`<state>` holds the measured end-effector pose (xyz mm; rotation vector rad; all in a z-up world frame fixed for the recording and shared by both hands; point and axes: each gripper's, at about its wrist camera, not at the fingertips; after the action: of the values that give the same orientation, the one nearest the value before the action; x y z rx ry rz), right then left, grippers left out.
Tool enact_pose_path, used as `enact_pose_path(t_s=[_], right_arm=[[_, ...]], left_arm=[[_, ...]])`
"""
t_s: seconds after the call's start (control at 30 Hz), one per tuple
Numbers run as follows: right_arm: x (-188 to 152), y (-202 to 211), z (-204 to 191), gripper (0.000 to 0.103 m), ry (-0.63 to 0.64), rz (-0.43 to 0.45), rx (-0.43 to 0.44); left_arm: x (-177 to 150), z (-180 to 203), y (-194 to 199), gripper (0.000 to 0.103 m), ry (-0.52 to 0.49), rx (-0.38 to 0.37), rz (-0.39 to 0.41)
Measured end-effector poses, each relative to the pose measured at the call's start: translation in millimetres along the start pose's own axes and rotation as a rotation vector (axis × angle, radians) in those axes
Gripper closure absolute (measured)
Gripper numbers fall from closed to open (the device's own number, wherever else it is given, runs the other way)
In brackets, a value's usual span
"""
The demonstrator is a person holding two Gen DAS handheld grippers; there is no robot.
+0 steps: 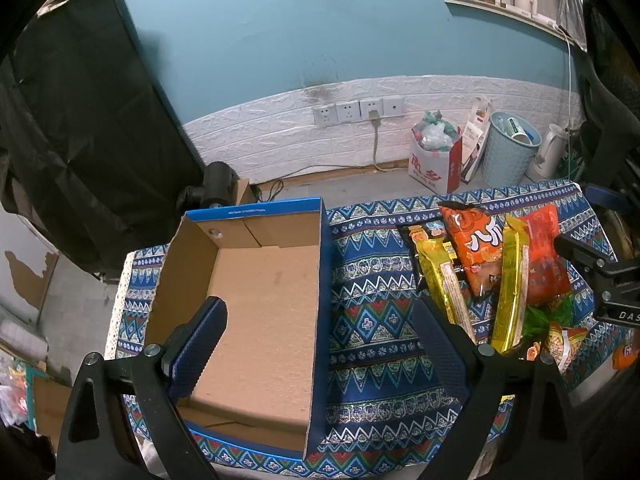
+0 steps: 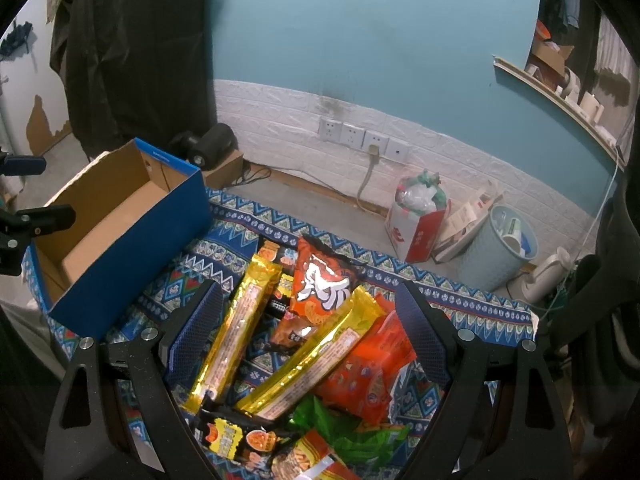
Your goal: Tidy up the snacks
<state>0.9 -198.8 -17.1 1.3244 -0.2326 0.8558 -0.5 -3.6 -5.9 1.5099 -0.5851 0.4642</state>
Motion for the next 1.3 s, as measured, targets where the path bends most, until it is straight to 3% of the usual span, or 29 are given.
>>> enact_pose_path(t_s=[1.3], right_arm=[[-1.8, -0.8, -0.8, 0.017, 0.002, -0.007, 0.001]], left_arm=[[-5.7, 3.6, -1.6, 0.008, -0.001, -0.007, -0.017]])
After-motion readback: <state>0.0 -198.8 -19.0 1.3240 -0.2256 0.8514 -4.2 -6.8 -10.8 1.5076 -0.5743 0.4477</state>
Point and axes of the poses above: each gripper's, at about its wrist camera, not at the fingertips, and y roughly against the way its jaws point, z to its right, x to its top, and after that the axes turned 14 degrees about y, right-handed
